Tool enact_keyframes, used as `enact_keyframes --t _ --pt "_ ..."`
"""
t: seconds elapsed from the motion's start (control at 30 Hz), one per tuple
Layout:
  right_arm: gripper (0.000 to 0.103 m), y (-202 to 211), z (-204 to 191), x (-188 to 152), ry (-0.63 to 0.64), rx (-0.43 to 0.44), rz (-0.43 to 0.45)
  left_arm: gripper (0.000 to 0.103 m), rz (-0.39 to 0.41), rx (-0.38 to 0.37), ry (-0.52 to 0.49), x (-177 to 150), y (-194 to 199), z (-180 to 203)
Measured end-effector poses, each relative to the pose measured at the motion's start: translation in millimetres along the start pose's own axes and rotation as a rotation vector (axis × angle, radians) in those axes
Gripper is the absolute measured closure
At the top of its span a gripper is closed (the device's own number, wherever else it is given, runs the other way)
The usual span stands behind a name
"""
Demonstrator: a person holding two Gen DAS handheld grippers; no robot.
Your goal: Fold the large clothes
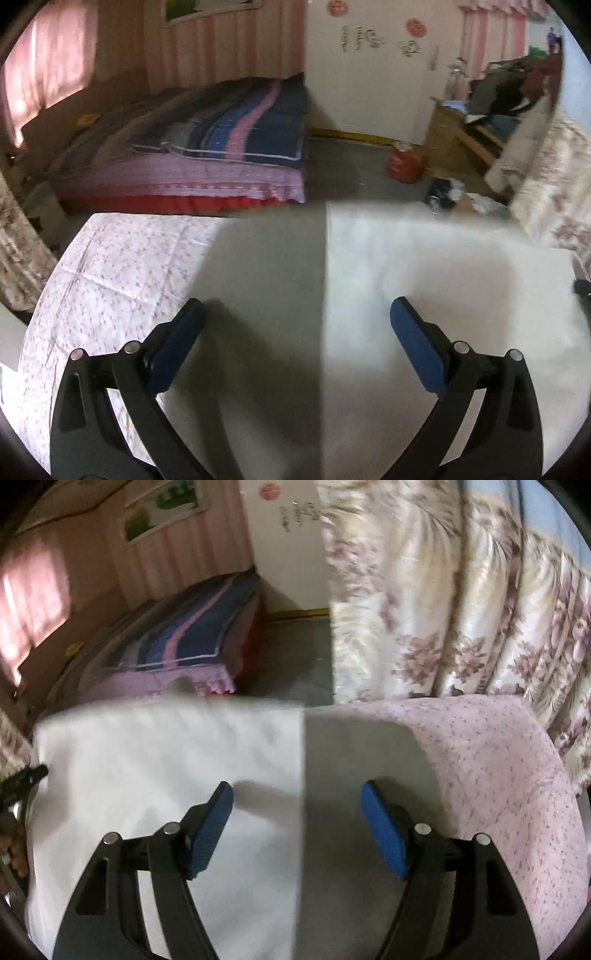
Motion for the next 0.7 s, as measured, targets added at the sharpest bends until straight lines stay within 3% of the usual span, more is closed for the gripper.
enact_keyframes --t 0.13,0.23,0.33,0.4,0.5,0.6,0.7 --pt "0.030 -14.2 15.7 2.8 -0.038 -0.022 -0.014 0.003 -0.025 -0.007 0.029 -1.3 -16.0 -5.7" --pt "0.029 -1.8 7.9 6.7 0.006 -0.061 0.015 0.003 -0.023 -0.008 0.015 1.1 -9.7 -6.0" --pt "0.018 35.9 -26.4 6.4 0.048 0.009 0.061 0.003 -0.002 -0.055 -0.015 2.9 21.0 9.6" --pt "0.017 60.1 -51.8 -0.7 0.062 0.065 0.075 0.003 0.020 -0.123 -0.017 1.0 55.2 30.7" --pt "0.009 77.8 -88.4 -20.1 0.081 0.093 0.086 0.003 0.056 -0.178 -0.020 -13.2 91.1 64.3" --pt "0.009 62.0 -104.3 -44.6 0.146 0.004 0.040 0.003 0.055 -0.134 -0.078 -37.2 93.3 93.6" --pt "0.009 39.8 -103.4 -65.8 0.208 -0.071 -0.002 0.003 -0.002 -0.014 -0.156 -59.6 64.8 101.5"
Point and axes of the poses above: each gripper's, at about its wrist camera, not at the fingertips, and y roughly against the way its jaws point, z to its right, x to its top, the point moved 8 cm from there along -y, roughly the way its jaws point
